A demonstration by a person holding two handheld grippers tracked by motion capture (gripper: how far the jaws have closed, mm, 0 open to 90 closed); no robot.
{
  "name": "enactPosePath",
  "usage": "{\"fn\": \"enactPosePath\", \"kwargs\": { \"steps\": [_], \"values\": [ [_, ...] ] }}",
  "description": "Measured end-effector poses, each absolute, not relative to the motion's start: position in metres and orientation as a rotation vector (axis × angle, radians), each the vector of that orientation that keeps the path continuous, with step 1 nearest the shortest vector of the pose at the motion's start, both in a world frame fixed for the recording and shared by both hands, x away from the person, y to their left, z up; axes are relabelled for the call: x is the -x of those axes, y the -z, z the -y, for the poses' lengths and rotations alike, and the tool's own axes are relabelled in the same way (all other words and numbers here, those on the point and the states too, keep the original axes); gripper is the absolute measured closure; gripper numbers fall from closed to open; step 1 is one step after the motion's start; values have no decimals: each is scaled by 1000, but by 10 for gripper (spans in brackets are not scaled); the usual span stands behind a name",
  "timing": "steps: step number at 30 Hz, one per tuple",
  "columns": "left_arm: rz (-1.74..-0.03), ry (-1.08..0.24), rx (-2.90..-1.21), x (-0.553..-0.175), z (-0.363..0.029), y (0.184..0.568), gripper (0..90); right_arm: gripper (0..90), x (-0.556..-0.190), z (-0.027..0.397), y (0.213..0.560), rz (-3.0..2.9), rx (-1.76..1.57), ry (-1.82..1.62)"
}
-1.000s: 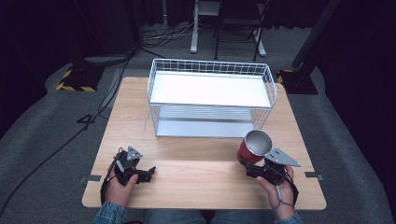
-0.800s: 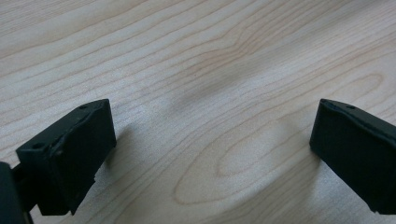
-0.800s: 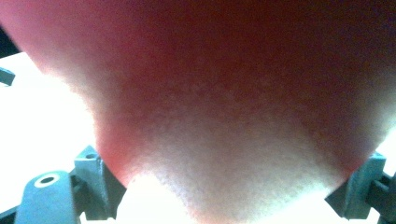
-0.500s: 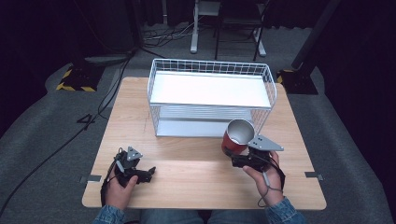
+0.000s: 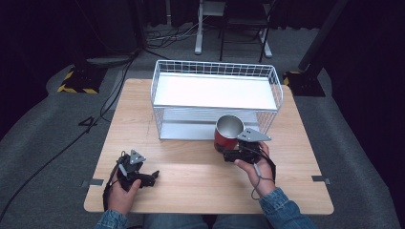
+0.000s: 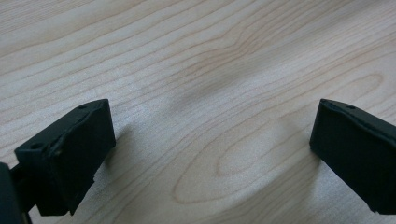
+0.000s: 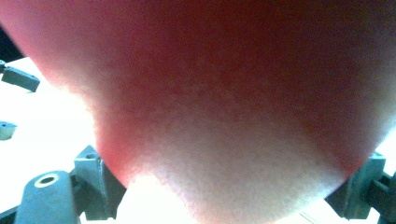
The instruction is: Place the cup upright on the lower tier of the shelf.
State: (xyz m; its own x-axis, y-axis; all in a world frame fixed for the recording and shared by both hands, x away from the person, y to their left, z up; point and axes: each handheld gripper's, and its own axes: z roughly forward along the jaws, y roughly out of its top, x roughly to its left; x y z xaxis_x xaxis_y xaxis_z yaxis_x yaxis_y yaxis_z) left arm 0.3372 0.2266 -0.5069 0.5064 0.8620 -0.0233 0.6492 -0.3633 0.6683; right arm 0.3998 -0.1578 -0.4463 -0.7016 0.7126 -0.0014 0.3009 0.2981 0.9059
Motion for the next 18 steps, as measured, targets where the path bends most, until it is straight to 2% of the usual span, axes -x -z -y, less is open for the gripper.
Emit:
{"fn": "enactPosePath", "kwargs": {
  "steps": [18],
  "values": [
    [-1232, -439, -2129, -337, -227, 507, 3, 165, -439, 140, 465, -2172, -962, -1335]
  ]
}}
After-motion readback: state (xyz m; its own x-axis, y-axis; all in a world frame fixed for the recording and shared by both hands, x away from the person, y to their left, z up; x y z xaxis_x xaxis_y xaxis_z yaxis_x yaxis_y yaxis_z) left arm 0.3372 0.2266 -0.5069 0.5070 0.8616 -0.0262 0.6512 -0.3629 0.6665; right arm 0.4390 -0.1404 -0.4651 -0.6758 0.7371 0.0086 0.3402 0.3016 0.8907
